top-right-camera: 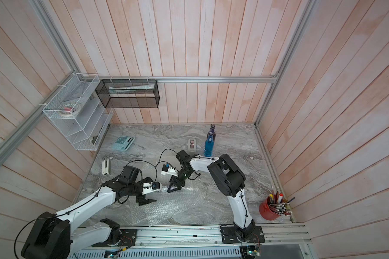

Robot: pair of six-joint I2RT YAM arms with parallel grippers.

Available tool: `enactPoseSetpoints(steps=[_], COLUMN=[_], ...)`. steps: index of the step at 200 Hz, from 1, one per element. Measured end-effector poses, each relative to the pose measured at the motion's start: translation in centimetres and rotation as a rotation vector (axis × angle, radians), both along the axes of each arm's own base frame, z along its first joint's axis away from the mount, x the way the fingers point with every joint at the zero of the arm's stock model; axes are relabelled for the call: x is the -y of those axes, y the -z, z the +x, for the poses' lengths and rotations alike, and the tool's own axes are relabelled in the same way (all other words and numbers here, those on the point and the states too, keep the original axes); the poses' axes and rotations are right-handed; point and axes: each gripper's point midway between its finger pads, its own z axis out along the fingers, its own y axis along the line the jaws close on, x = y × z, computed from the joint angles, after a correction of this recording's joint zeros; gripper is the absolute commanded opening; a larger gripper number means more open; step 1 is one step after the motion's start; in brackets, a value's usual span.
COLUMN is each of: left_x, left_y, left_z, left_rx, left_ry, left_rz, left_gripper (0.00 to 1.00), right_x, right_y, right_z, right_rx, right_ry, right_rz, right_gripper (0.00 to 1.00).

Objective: Wrap wine bottles in bubble wrap
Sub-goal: Wrap the wine bottle in bubble wrap.

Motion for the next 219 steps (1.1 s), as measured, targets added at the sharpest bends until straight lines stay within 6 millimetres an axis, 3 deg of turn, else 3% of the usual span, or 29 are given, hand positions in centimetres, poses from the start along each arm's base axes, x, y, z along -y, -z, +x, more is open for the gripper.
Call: enactPoseSetpoints(steps=[32, 87, 132, 172, 219], left_x=[0.8, 1.5, 2.4, 2.3, 2.4], left_y=[-0.4, -3.6, -0.4, 1.3, 2.9], left_z=[1.0, 1.8, 1.0, 1.8, 2.2], left_rx=[0.087, 0.244, 0.149, 0.162, 0.173], left_ry=[0.019, 0.021, 0.058, 0.058, 0.073], left_rz=[0.017, -0.021, 0.017, 0.07, 0.128], left_gripper=[0.85, 0.85, 0.83, 0.78, 0.57], right_x=[0.0, -0.1, -0.1, -0.2, -0.3], right_y=[0.0, -0.1, -0.2, -0.2, -0.2], right_z=[0.0, -0.4, -0.4, -0.6, -1.0], right_rx=[-0.007, -0.014, -0.019, -0.023, -0.04], right_ry=[-0.002, -0.013, -0.014, -0.018, -0.022], right_rz=[0.001, 0.005, 0.008, 0.006, 0.004], right_gripper=[0.41, 0.42, 0.42, 0.43, 0.44])
